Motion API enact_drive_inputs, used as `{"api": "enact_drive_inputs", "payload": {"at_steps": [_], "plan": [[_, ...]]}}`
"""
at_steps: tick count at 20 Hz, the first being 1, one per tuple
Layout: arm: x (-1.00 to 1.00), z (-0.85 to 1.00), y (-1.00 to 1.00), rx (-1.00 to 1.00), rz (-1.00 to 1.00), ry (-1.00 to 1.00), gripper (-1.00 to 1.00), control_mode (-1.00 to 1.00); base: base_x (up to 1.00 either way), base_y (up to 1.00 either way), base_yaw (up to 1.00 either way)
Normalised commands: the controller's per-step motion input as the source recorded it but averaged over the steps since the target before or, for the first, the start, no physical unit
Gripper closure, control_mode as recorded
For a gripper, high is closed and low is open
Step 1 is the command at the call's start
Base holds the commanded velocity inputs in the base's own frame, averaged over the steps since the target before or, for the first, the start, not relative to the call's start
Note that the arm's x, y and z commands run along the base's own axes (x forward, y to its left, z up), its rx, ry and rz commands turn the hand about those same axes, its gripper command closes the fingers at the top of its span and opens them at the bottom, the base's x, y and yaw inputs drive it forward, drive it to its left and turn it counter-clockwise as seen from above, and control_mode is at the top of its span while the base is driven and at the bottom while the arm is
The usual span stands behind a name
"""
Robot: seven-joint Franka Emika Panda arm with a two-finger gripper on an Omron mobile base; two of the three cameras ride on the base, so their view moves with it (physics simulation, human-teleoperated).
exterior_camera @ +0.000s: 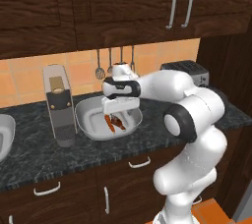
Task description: Place one carrot and one chicken drumstick in each tupperware on the nearby counter, to pack two identical lunches.
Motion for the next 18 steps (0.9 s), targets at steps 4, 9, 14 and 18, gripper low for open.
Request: {"api": "enact_drive_inputs", "payload": {"at_steps": [4,9,14,18], "plan": [[-1.0,0.06,-0.69,0.1,-0.18,-0.1,-1.0,-1.0,0.0,0.0,0.0],[-0.93,0.67,-0.4,-0.06,-0.01,0.01,-1.0,-1.0,0.0,0.0,0.0],[-1.0,0.67,-0.34,-0.06,0.0,-0.06,-1.0,-1.0,0.0,0.0,0.0],[-1.0,0.39,-0.74,-0.01,0.0,-0.15,-1.0,-1.0,0.0,0.0,0.0]]}}
